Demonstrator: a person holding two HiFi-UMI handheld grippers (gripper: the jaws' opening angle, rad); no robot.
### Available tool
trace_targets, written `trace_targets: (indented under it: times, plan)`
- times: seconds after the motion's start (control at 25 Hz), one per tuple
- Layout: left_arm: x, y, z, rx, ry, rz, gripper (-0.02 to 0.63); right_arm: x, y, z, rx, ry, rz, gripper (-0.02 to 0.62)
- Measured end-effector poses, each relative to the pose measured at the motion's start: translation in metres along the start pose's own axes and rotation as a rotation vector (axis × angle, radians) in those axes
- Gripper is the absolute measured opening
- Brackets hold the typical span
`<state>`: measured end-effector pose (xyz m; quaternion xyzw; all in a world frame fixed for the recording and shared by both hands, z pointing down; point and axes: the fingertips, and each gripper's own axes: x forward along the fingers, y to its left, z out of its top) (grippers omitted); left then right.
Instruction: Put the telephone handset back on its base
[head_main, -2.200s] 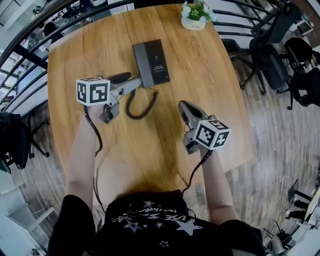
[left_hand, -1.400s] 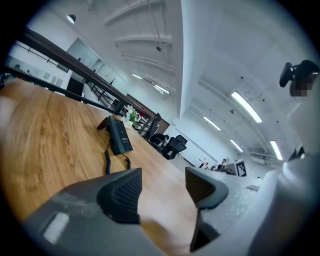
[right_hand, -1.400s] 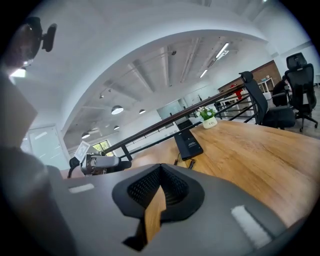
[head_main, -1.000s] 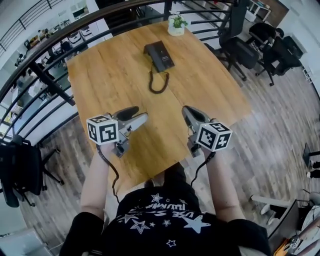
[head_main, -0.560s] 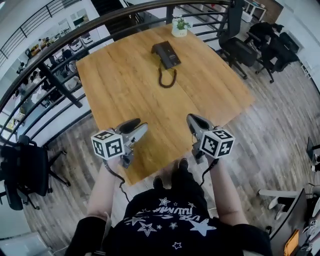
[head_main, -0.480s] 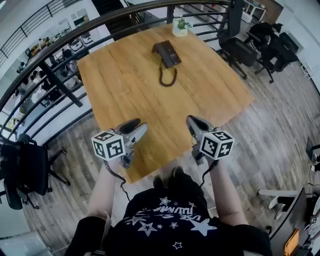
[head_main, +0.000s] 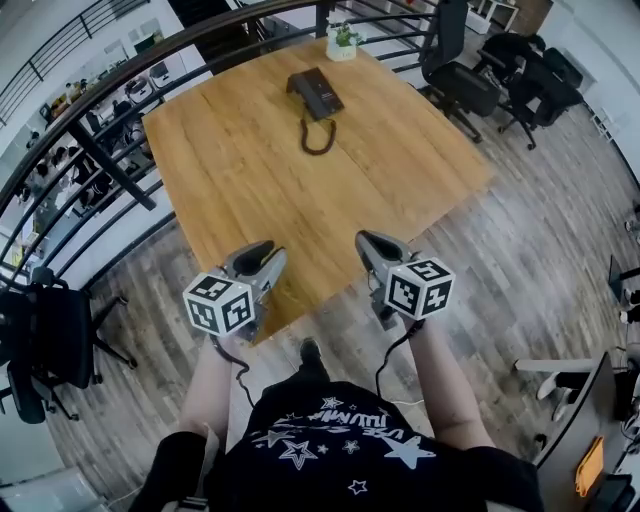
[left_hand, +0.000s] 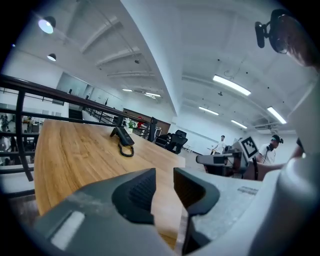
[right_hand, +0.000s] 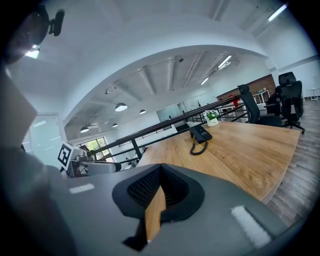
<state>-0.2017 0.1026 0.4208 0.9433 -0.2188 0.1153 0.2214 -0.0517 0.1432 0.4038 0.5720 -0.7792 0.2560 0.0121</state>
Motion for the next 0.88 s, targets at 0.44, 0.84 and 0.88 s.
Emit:
trace_targets:
  times: [0.44,0.84,0.88]
  plan:
    - [-0.035,-0.082,-0.048,0.029,0.040,0.051,0.031,-0.095,0.026,-0.048,0.025,0.004,0.006,-0.002]
    - [-0.083,-0.104,-0.089,0.197,0.068,0.213,0.002,-0.122,0.068,-0.077,0.001,-0.008,0.013,-0.002]
    - [-0.086,-0.108,-0.093,0.231,0.071,0.236,0.002,-0.127,0.070,-0.081,-0.001,-0.009,0.012,-0.002]
